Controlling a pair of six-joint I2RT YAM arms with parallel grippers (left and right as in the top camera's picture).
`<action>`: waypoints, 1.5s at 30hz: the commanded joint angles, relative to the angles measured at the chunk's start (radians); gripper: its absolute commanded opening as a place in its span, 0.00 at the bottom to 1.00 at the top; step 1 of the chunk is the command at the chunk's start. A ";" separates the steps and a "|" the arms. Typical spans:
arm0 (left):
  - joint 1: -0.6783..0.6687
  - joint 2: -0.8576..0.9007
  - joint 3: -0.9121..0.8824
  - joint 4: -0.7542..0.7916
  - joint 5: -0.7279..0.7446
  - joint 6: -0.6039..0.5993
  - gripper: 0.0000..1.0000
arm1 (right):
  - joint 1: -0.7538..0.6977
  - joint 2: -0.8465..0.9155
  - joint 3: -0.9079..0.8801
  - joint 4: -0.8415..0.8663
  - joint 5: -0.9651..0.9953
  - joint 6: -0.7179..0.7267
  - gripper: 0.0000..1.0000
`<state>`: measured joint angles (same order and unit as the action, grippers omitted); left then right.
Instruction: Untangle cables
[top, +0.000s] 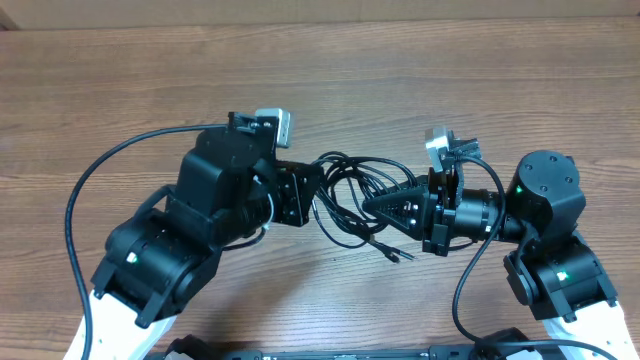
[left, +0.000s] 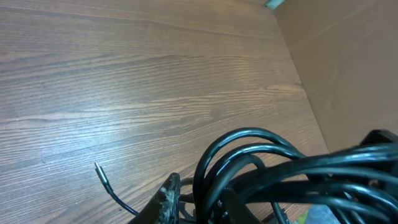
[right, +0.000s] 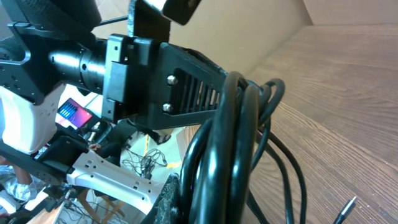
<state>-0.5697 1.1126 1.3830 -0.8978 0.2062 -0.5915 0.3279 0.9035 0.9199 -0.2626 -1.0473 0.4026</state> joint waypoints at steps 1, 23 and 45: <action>-0.002 0.033 0.005 0.001 -0.010 0.015 0.19 | -0.003 -0.013 0.025 0.023 -0.058 -0.014 0.04; 0.001 0.042 0.006 0.039 0.049 0.087 0.04 | -0.003 0.027 0.024 -0.076 -0.007 -0.112 0.04; 0.005 -0.105 0.006 0.207 0.082 -0.060 0.04 | -0.003 0.114 0.024 -0.357 0.263 -0.242 0.04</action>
<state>-0.5743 1.0763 1.3781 -0.7300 0.2813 -0.6304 0.3279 1.0073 0.9295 -0.5877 -0.8810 0.1822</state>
